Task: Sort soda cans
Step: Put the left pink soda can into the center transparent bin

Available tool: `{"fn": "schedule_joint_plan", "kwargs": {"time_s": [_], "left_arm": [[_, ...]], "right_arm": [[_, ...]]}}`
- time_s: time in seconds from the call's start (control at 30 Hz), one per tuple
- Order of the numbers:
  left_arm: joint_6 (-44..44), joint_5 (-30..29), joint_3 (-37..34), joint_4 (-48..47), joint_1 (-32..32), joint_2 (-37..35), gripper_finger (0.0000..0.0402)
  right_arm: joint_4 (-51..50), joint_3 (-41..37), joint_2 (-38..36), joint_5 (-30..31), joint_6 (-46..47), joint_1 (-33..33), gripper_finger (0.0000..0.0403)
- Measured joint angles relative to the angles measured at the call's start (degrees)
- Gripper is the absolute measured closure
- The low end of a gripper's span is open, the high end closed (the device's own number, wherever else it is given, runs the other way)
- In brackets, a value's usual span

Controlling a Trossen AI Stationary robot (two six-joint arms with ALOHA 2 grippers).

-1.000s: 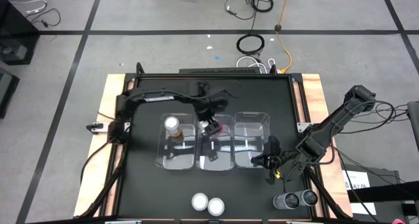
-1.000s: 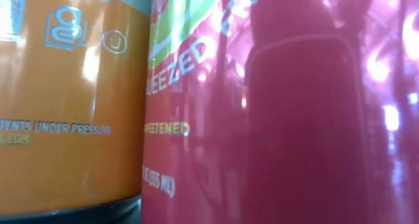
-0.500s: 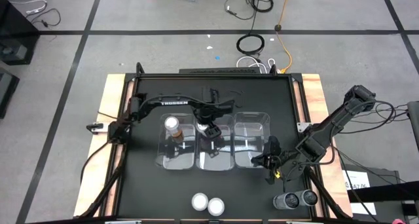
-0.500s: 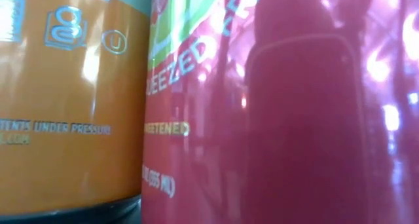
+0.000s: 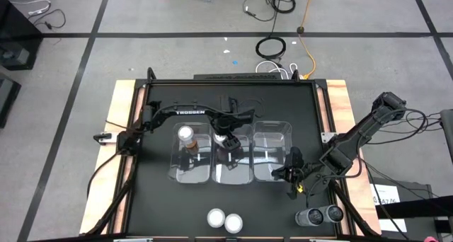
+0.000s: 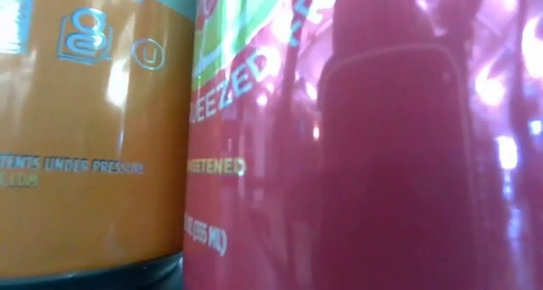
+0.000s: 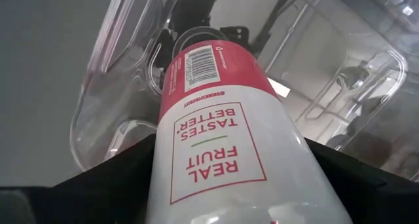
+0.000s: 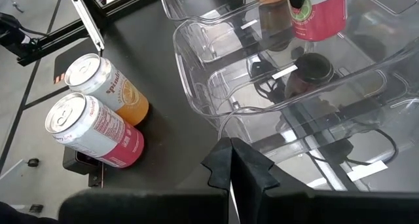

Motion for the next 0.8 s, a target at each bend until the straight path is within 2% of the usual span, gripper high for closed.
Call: {"fn": "schedule_joint_plan", "kwargs": {"time_s": [0.3, 0.8], "left_arm": [[0.0, -0.16, -0.34, 2.76, -0.33, 0.39, 0.0077], [0.42, -0.18, -0.58, 1.26, -1.62, 3.53, 0.0077]], "right_arm": [[-0.02, 0.0, 0.0, -0.17, 0.11, 0.0, 0.0403], [0.34, 0.0, 0.02, -0.48, 0.86, 0.02, 0.0403]]}}
